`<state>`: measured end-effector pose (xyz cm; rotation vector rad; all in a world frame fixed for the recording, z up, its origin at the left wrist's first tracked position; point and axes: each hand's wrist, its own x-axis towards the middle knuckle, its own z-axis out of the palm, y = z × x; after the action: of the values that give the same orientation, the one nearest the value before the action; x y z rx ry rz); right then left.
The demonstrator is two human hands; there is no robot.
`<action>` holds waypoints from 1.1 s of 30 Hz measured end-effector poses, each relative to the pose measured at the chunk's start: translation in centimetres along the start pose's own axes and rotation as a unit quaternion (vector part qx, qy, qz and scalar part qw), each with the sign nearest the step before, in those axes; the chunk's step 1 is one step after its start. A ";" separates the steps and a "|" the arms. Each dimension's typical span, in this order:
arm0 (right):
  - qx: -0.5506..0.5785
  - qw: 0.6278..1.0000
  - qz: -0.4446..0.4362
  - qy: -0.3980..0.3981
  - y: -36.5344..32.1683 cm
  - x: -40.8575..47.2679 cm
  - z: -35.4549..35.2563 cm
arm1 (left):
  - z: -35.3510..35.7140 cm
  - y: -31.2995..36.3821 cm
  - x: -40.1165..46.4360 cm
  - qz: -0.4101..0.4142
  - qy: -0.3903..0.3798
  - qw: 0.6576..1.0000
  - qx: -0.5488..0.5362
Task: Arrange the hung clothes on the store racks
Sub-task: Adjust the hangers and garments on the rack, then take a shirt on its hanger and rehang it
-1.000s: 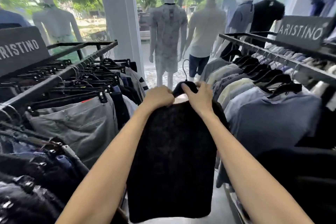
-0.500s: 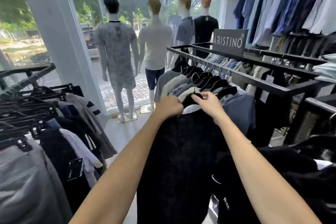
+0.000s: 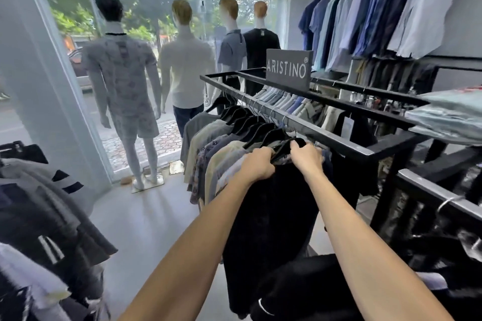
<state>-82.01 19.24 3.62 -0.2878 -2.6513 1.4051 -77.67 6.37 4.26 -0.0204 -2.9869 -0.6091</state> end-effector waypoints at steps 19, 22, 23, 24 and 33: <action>-0.009 0.975 -0.194 0.106 -3.2 -4.6 4.7 | -2.2 -8.9 -0.6 0.019 0.095 0.994 -0.057; -0.046 0.961 -0.271 0.002 -5.7 -6.6 9.4 | -5.6 -14.0 -4.2 0.012 0.118 0.992 0.031; -0.077 0.950 -0.302 -0.034 -6.6 -7.3 11.4 | -6.7 -16.2 -5.5 0.007 0.131 0.988 0.079; -0.116 0.936 -0.327 -0.066 -7.5 -8.1 13.4 | -7.7 -18.2 -7.0 -0.005 0.143 0.983 0.112; -0.149 0.856 -0.431 -0.244 -15.6 -21.8 27.9 | -14.7 -34.5 -21.8 -0.197 0.168 0.942 0.215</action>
<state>-68.01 -16.67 0.41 1.2376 -2.7103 0.8133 -55.73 -31.05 2.25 0.6544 -2.7217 0.0356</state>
